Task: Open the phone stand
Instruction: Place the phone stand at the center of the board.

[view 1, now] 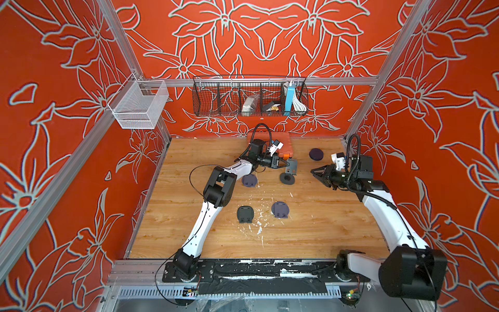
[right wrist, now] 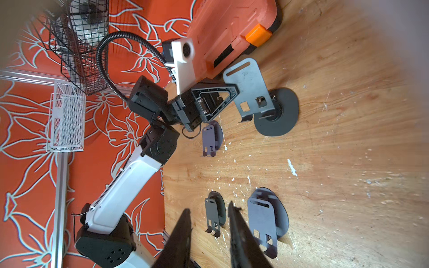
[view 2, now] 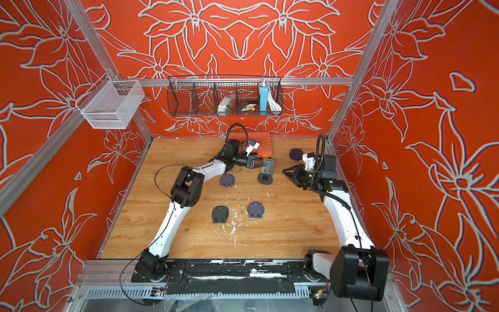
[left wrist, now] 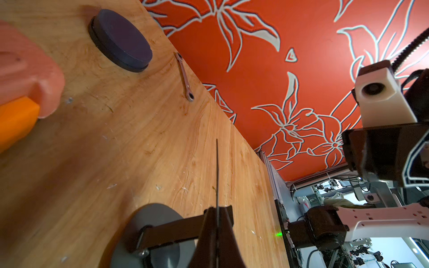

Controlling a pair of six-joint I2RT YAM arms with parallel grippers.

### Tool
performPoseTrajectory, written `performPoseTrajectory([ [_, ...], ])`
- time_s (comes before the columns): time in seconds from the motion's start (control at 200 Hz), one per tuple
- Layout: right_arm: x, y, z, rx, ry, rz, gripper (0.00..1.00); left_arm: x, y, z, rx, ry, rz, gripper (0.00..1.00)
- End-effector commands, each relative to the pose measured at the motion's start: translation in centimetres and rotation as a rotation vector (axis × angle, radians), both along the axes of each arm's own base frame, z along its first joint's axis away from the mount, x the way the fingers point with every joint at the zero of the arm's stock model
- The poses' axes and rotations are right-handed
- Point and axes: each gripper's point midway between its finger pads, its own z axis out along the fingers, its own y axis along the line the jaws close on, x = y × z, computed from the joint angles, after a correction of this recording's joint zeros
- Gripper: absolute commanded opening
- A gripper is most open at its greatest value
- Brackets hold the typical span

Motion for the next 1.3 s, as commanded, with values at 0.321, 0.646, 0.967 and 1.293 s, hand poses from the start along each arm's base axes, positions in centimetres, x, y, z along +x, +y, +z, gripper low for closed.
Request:
performPoseTrajectory([
  [0.321, 0.4, -0.2, -0.8, -0.015, -0.015, 0.013, 0.31, 1.2, 0.7, -0.1, 0.016, 0.005, 0.043, 0.34],
  [0.646, -0.8, 0.1, 1.1, 0.009, -0.061, 0.020, 0.31, 1.6, 3.6, 5.5, 0.013, -0.036, 0.150, 0.55],
  [0.967, -2.9, -0.4, 1.1, -0.061, -0.086, 0.003, 0.32, -4.0, 7.6, 7.8, 0.167, 0.105, 0.259, 0.57],
  [1.293, -3.5, -1.1, 3.2, -0.152, -0.151, -0.001, 0.32, -16.9, 8.9, 4.0, 0.386, 0.278, 0.186, 0.53],
])
